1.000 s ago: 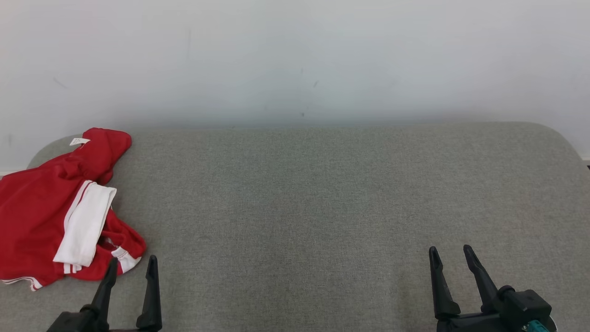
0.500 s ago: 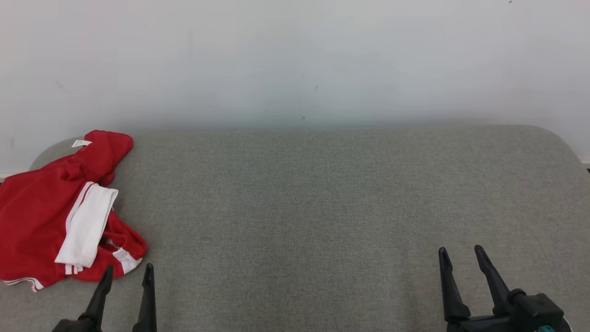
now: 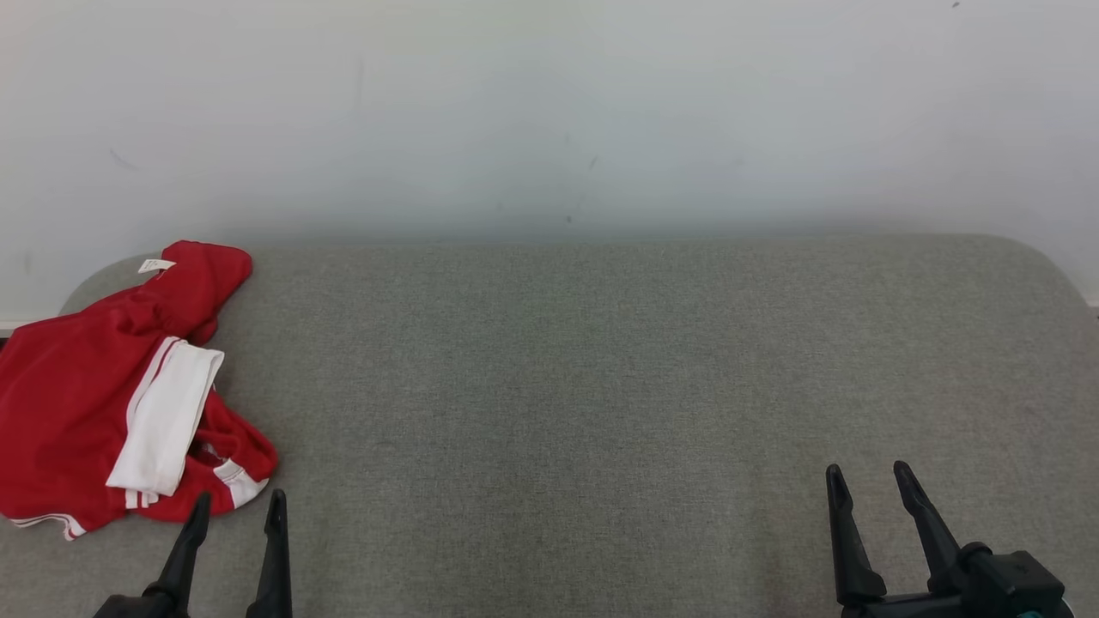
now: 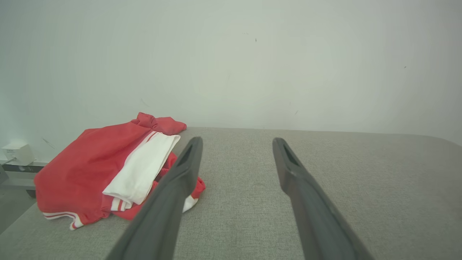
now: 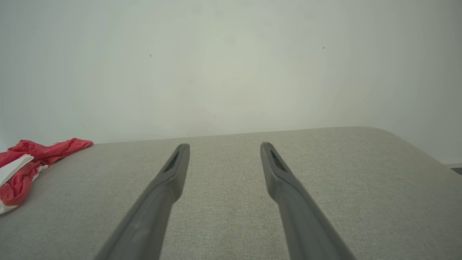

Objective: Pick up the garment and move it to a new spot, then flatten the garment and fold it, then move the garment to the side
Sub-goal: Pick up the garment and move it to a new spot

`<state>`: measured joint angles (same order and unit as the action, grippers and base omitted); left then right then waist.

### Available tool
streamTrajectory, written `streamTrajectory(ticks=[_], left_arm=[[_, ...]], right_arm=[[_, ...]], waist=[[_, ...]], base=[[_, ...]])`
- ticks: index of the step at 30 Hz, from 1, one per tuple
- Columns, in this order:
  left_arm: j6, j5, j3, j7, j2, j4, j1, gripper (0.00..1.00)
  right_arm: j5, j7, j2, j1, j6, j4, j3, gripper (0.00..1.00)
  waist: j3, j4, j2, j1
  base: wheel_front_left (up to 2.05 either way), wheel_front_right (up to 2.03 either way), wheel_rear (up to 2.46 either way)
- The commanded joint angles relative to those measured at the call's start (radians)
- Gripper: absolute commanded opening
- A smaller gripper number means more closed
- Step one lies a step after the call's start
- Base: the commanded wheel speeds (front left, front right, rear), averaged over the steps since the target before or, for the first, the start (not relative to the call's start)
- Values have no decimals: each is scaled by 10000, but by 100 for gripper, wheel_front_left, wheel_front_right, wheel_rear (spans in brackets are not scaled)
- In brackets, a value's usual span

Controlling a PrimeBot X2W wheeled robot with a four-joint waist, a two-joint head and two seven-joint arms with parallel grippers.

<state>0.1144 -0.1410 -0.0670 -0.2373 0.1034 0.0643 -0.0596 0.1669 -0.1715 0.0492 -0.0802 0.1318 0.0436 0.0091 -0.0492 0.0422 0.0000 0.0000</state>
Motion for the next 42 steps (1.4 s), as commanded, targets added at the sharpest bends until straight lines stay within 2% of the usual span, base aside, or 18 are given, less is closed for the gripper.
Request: streamTrajectory(ticks=[1, 6, 12, 32, 38, 42], left_arm=[[-47, -57, 6, 42, 45, -53, -100, 100], [-91, -88, 17, 66, 86, -88, -115, 100], [-184, -95, -4, 135, 195, -72, 34, 100], [-434, -213, -2, 90, 484, 432, 462, 100], [-514, -271, -54, 75, 593, 565, 500, 100], [-552, -310, -119, 53, 646, 618, 456, 100]], right_arm=[[35, 25, 20, -69, -21, -42, -12, 100], [56, 1, 20, -101, -21, -27, 0, 100], [162, -24, 20, -70, -21, 69, 113, 100], [332, -176, 20, 163, -21, 705, 492, 100], [381, -248, 20, 273, -21, 910, 648, 100], [400, -278, 20, 327, -21, 989, 726, 100]], waist=[[1, 11, 0, 0], [5, 117, 0, 0], [78, 583, 0, 0], [208, 3561, 0, 0], [179, 4239, 0, 0], [159, 4445, 0, 0]], base=[[0, 0, 0], [0, 0, 0], [0, 0, 0], [0, 0, 0], [0, 0, 0], [0, 0, 0]])
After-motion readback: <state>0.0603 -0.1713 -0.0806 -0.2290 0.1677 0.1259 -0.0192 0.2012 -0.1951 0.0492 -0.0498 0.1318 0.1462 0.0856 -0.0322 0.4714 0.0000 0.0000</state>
